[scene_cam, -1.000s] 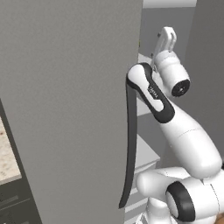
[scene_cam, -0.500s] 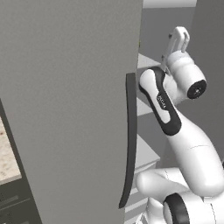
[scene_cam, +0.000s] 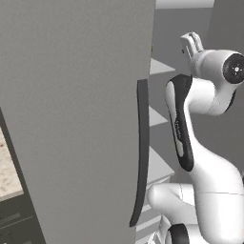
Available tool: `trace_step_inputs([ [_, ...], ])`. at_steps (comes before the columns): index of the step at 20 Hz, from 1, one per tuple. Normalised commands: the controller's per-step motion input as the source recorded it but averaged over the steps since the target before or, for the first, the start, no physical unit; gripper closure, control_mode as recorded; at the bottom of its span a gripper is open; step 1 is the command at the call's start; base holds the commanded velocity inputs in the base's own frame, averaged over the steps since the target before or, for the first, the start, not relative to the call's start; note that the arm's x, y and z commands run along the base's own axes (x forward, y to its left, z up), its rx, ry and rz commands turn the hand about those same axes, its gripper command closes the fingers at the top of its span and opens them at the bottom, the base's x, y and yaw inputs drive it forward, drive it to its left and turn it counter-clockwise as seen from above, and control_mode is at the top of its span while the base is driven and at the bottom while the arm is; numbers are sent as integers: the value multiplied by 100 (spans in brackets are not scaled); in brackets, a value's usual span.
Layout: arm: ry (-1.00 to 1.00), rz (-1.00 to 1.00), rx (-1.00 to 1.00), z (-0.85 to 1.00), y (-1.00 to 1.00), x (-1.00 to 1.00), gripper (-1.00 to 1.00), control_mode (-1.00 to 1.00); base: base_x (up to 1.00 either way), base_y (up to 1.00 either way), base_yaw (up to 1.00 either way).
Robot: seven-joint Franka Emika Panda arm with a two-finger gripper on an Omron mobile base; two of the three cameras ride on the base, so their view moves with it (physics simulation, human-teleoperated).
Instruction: Take the lime and cucumber from the second highest rack and move them to the highest rack where the mushroom and potato are located, to maximize freezer space. Close the freezer door after rearranging.
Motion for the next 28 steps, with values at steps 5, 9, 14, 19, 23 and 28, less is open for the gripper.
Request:
trace_step_inputs([
  [5,56,11,-62,0,-4,-75,-100,-100,0,0,0],
  [9,44,16,-48,-29,0,-58,-100,-100,0,0,0],
  [14,10,0,-18,-42,2,-50,-100,-100,0,0,0],
  [19,0,-2,-12,-44,2,-52,-100,-100,0,0,0],
  [23,0,0,0,0,0,0,-100,100,-37,22,-29],
  [28,0,0,0,0,0,0,-100,100,-1,53,-73],
])
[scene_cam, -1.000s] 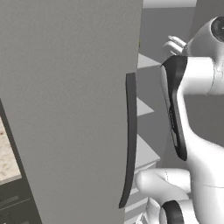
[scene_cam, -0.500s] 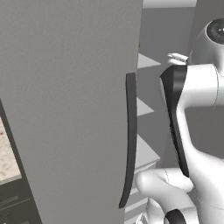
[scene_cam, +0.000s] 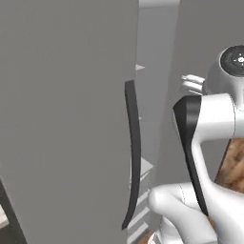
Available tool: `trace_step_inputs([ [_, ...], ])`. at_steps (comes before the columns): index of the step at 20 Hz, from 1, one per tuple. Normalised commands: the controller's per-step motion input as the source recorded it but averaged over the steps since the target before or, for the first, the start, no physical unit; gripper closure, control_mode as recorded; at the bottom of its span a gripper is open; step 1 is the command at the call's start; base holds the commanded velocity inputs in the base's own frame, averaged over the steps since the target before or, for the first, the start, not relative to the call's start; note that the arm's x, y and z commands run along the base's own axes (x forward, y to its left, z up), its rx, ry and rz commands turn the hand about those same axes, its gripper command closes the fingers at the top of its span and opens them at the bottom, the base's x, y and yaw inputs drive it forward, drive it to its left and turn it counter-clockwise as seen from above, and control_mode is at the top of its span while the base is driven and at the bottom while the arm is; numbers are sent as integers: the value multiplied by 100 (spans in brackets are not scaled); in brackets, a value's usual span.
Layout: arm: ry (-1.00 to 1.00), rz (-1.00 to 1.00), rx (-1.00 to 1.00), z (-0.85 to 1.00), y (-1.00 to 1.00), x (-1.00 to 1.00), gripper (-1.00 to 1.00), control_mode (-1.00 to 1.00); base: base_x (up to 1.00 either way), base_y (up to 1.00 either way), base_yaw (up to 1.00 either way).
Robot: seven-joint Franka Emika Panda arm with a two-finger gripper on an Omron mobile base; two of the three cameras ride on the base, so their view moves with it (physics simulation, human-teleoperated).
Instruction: Take the lime and cucumber from the second highest rack and move them to the highest rack where the mushroom and potato are located, to maximize freezer space. Close the freezer door after rearranging.
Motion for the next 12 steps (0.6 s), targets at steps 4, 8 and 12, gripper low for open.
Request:
trace_step_inputs([
  [4,0,0,0,0,0,0,-100,100,5,56,-59],
  [8,0,0,0,0,0,0,-100,100,0,37,-29],
  [12,0,0,0,0,0,0,-100,100,-14,55,-19],
])
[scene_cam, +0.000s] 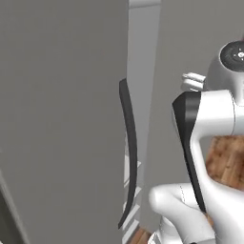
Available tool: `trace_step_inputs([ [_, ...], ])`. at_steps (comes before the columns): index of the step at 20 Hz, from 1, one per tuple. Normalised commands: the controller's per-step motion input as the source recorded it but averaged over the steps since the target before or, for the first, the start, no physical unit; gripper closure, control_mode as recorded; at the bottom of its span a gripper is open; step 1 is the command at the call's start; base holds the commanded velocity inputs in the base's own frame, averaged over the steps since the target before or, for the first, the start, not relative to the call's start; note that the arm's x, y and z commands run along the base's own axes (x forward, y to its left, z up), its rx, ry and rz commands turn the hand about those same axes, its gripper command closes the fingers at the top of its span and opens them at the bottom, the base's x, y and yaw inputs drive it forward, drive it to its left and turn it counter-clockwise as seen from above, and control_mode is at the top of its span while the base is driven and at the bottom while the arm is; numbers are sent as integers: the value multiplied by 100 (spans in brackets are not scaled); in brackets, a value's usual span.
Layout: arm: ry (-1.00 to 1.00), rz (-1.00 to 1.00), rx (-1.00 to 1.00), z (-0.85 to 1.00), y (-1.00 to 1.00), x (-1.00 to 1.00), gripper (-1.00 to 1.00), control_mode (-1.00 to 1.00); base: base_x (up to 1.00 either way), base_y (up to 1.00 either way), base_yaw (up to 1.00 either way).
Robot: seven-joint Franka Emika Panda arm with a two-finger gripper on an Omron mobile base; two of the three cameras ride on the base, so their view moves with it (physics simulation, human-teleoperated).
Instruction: Take the lime and cucumber from the second highest rack and move them to the highest rack where the mushroom and potato are located, to maximize freezer space. Close the freezer door after rearranging.
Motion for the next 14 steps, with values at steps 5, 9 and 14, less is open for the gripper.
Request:
trace_step_inputs([
  [5,0,0,0,0,0,0,-100,100,-23,66,-12],
  [9,0,0,0,0,0,0,-100,100,-43,56,0],
  [14,0,0,0,0,0,0,-100,100,-61,15,0],
])
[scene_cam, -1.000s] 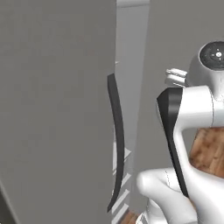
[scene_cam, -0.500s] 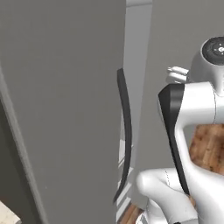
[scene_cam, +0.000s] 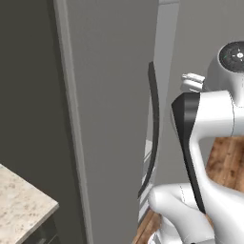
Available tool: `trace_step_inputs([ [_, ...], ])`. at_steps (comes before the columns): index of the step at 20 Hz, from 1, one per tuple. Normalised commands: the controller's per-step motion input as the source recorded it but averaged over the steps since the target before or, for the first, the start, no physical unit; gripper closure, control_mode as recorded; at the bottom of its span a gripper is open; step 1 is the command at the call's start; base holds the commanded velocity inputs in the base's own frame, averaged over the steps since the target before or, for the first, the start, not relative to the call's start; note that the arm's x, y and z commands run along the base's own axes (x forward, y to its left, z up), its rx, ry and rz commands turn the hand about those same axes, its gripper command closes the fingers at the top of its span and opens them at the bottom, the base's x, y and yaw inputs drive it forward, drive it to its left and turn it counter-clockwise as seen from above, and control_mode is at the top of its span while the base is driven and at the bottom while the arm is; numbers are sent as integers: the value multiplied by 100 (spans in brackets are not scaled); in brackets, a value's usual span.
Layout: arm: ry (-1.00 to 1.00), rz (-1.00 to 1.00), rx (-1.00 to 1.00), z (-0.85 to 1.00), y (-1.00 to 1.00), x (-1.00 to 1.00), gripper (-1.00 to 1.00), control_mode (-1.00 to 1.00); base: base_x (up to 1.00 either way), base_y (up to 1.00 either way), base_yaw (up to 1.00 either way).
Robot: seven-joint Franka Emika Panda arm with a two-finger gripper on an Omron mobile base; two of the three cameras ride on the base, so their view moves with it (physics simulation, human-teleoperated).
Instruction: Take the lime and cucumber from the second highest rack and move them to the highest rack where the mushroom and potato are located, to maximize freezer space. Close the freezer door after rearranging.
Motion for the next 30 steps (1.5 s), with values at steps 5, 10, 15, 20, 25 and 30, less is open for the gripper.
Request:
trace_step_inputs([
  [5,0,0,0,0,0,0,-100,100,-86,-51,0],
  [10,0,0,0,0,0,0,-100,100,-76,-81,0],
  [15,0,0,0,0,0,0,-100,100,-20,-98,5],
  [20,0,0,0,0,0,0,-100,100,13,-94,22],
  [25,0,0,0,0,0,0,-100,100,46,-82,38],
  [30,0,0,0,0,0,0,-100,100,54,-85,48],
])
